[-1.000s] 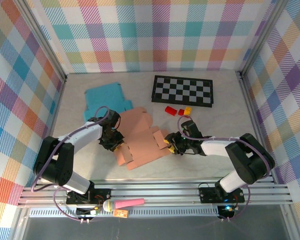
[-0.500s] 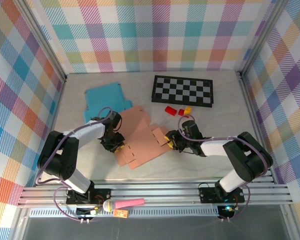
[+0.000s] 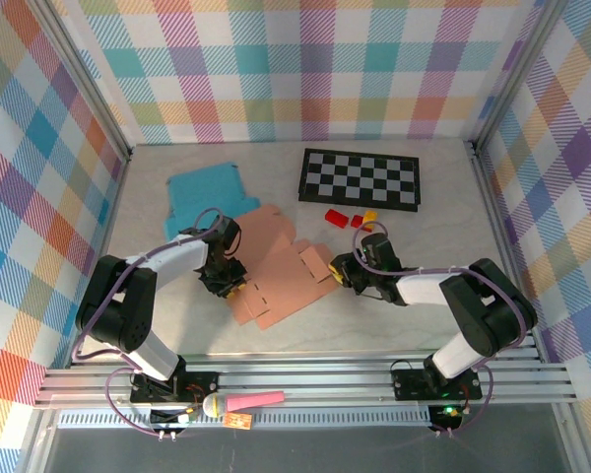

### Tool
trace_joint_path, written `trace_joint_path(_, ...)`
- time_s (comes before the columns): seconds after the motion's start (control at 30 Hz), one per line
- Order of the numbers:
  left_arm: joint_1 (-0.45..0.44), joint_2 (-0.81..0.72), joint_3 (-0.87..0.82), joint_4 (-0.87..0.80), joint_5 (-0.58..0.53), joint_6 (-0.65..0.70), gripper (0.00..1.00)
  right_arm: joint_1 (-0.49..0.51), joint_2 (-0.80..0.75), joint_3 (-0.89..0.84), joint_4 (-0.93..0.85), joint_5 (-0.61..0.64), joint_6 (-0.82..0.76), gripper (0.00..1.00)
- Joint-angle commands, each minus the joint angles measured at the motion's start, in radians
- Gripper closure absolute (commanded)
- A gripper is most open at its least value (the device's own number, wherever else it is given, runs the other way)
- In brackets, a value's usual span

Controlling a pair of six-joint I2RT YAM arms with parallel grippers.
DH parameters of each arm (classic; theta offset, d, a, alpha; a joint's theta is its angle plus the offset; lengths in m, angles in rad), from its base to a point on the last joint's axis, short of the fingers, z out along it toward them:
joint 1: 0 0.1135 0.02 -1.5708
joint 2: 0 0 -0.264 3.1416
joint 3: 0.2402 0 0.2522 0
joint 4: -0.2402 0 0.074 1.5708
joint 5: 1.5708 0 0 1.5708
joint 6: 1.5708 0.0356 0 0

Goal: Fold the paper box

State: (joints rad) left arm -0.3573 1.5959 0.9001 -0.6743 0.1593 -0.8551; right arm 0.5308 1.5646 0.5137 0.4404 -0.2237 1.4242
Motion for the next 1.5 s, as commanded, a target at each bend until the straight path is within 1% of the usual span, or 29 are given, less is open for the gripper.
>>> trace_joint_path(0.0, 0.009, -0.009, 0.026, -0.016, -0.003, 0.019, 0.77, -0.004, 0.026, 0.041, 0.006, 0.001, -0.011, 0.79)
trace_joint_path(0.07, 0.009, -0.005, 0.026, -0.018, -0.001, 0.022, 0.77, -0.004, 0.037, 0.044, 0.012, -0.007, 0.013, 0.79)
trace_joint_path(0.1, 0.009, -0.005, 0.024, -0.018, -0.001, 0.023, 0.77, -0.002, 0.03, 0.042, 0.003, -0.004, 0.031, 0.76)
trace_joint_path(0.2, 0.009, -0.007, 0.015, -0.013, -0.002, 0.022, 0.77, 0.004, -0.053, 0.03, -0.117, 0.046, 0.056, 0.63)
trace_joint_path(0.3, 0.009, -0.009, 0.005, -0.011, -0.004, 0.022, 0.77, 0.006, -0.129, 0.009, -0.199, 0.089, 0.05, 0.62)
trace_joint_path(0.37, 0.01, -0.012, 0.003, -0.01, -0.005, 0.022, 0.77, 0.006, -0.132, -0.02, -0.153, 0.091, 0.063, 0.61)
trace_joint_path(0.5, 0.009, -0.008, 0.001, -0.01, -0.005, 0.023, 0.77, 0.005, -0.031, -0.03, -0.014, 0.048, 0.1, 0.62)
trace_joint_path(0.8, 0.009, -0.004, 0.005, -0.01, -0.002, 0.028, 0.77, 0.003, 0.042, 0.006, 0.034, 0.046, 0.105, 0.62)
trace_joint_path(1.07, 0.009, 0.001, 0.002, -0.008, 0.002, 0.036, 0.77, 0.006, 0.141, 0.008, 0.216, 0.046, 0.178, 0.65)
trace_joint_path(1.17, 0.009, 0.004, 0.0, -0.003, 0.005, 0.037, 0.77, 0.008, 0.145, 0.015, 0.225, 0.055, 0.19, 0.67)
trace_joint_path(1.33, 0.009, 0.01, -0.001, 0.001, 0.008, 0.039, 0.77, 0.01, 0.169, 0.023, 0.267, 0.073, 0.224, 0.74)
trace_joint_path(1.47, 0.009, 0.012, 0.002, 0.001, 0.006, 0.041, 0.78, 0.009, 0.166, 0.03, 0.26, 0.095, 0.226, 0.8)
